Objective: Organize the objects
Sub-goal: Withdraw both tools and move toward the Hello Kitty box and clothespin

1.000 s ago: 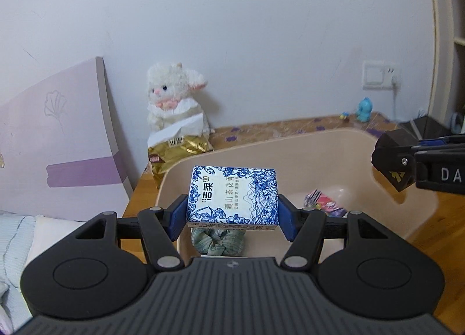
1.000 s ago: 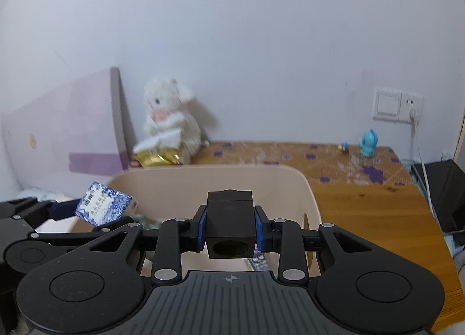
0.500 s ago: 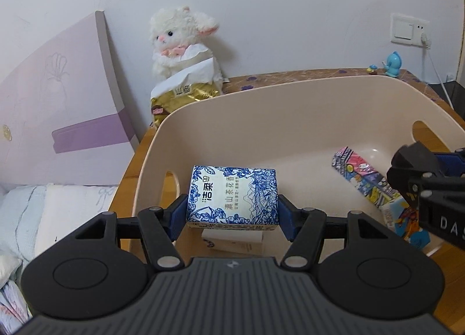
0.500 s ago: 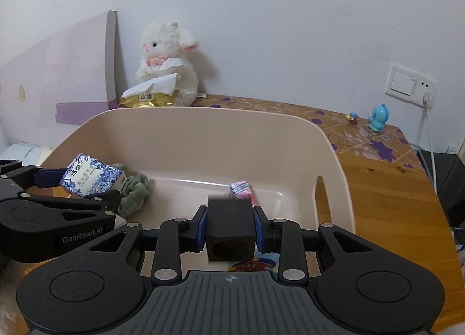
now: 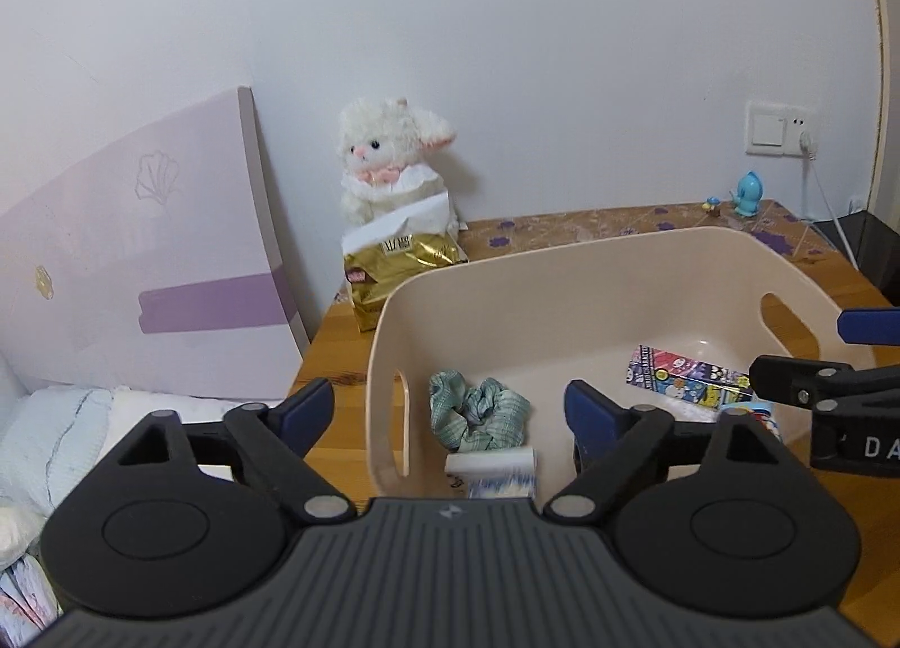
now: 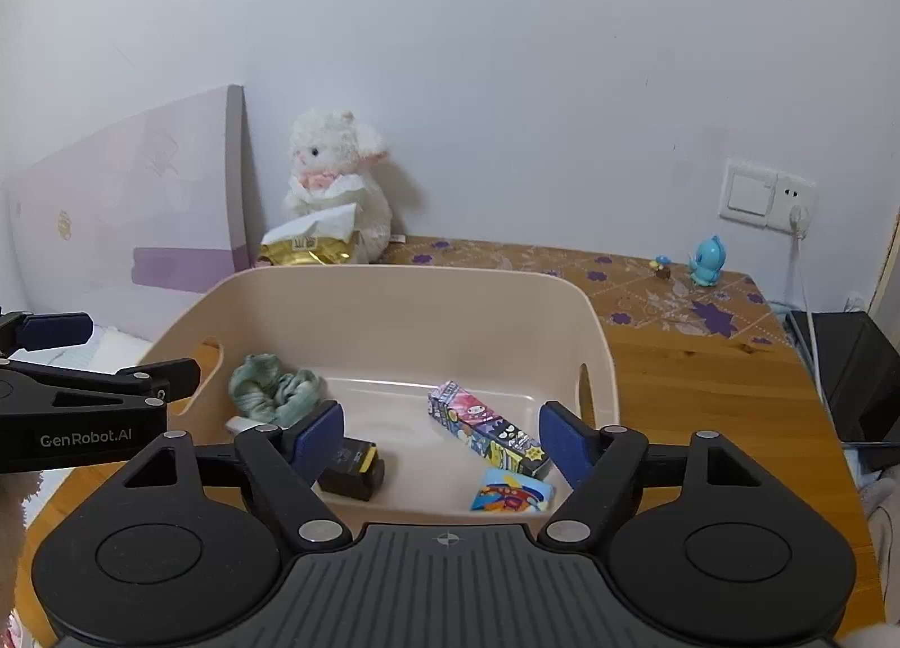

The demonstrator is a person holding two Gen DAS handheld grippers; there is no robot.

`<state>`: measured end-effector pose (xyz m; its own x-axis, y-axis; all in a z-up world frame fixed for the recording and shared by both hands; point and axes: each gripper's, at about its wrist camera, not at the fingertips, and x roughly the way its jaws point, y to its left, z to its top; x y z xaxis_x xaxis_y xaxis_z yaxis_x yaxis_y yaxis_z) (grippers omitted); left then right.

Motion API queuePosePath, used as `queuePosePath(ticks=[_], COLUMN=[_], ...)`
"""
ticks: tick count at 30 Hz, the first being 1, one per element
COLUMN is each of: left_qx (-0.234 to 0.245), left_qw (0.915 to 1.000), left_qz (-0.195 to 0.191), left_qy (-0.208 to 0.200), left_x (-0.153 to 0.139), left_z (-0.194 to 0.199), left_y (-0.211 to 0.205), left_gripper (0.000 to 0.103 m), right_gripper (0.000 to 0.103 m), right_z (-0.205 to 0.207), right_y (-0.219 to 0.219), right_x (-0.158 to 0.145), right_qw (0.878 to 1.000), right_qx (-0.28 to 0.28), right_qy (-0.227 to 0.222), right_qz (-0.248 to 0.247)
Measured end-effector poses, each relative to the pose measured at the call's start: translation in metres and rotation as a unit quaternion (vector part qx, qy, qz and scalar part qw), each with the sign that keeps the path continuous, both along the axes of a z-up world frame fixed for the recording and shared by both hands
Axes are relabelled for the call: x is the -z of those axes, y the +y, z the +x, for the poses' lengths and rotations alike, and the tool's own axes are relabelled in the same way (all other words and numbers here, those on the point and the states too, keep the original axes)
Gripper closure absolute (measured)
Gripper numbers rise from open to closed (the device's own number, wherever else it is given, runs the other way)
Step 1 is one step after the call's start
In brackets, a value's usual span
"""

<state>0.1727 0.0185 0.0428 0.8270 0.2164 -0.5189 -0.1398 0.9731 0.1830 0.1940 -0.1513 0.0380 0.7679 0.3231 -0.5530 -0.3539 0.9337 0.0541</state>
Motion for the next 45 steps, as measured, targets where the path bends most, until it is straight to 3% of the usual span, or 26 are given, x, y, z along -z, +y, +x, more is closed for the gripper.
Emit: queuePosePath(ticks=[8,15,29,45], left_qx=[0.017,0.031,0.061,0.081], left_qw=[0.9998,0.9993,0.9943,0.9879], left_qz=[0.013,0.011,-0.01,-0.019], left_qy=[-0.005,0.015,0.087,0.131], left_x=[-0.001,0.013,0.069,0.111], left_z=[-0.035,-0.053,-0.045,-0.014], left_y=[-0.008,-0.008,-0.018,-0.019], left_gripper=[0.012,0.012,0.012,0.012], right_gripper=[0.013,0.013,0.013,0.013], right_z=[-0.032,-0.043,-0.034,-0.023], right_y=[-0.011,-0.013,-0.023,-0.017], right_x=[-0.007,0.018,0.08,0.113], right_qw=[1.0,0.999,0.994,0.989], right_qx=[-0.013,-0.016,0.002,0.001], right_qy=[-0.009,0.024,0.098,0.138], right_qz=[-0.004,-0.02,-0.046,-0.054])
